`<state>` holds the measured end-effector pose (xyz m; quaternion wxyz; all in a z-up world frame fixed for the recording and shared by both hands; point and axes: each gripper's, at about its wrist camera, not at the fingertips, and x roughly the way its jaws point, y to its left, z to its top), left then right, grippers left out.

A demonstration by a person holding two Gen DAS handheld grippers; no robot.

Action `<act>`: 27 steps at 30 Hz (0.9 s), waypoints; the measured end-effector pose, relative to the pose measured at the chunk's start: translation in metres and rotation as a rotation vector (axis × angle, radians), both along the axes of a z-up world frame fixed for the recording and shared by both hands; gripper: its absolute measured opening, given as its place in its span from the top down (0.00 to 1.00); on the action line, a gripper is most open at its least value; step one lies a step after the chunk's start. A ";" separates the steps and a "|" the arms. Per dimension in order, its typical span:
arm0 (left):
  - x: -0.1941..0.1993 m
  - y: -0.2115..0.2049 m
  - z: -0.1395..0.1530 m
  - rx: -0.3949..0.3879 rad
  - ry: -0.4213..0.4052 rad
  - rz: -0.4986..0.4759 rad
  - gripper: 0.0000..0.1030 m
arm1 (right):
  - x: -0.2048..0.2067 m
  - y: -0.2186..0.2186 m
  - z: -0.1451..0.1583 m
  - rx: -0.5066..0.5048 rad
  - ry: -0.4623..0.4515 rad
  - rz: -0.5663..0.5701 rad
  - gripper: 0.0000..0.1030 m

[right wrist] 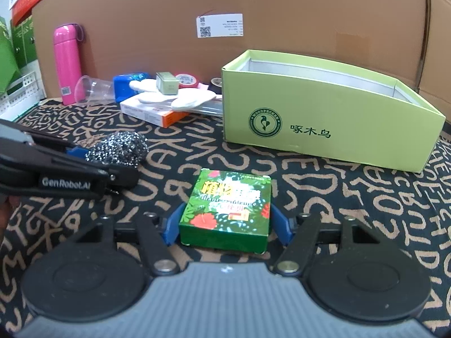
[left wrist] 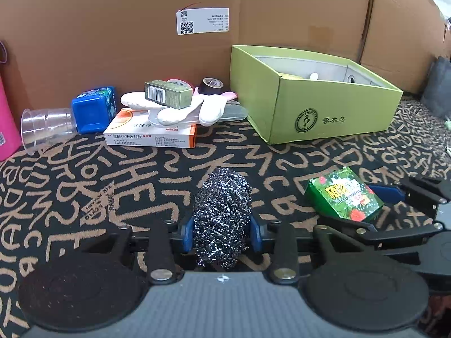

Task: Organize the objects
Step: 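Carry scrubber and red-green box into the lime-green box and open both tools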

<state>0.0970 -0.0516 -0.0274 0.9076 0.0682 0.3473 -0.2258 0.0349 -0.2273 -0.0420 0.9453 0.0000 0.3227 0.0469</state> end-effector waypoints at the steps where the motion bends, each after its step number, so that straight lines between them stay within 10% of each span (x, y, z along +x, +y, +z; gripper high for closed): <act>1: -0.002 -0.001 0.002 -0.004 0.001 -0.005 0.62 | -0.004 -0.002 0.001 0.008 -0.005 -0.002 0.37; 17: 0.002 -0.058 0.106 -0.179 -0.188 -0.180 0.62 | -0.031 -0.090 0.068 0.109 -0.247 -0.148 0.38; 27: 0.082 -0.130 0.105 -0.136 -0.183 -0.115 0.62 | 0.022 -0.154 0.094 0.036 -0.357 -0.274 0.38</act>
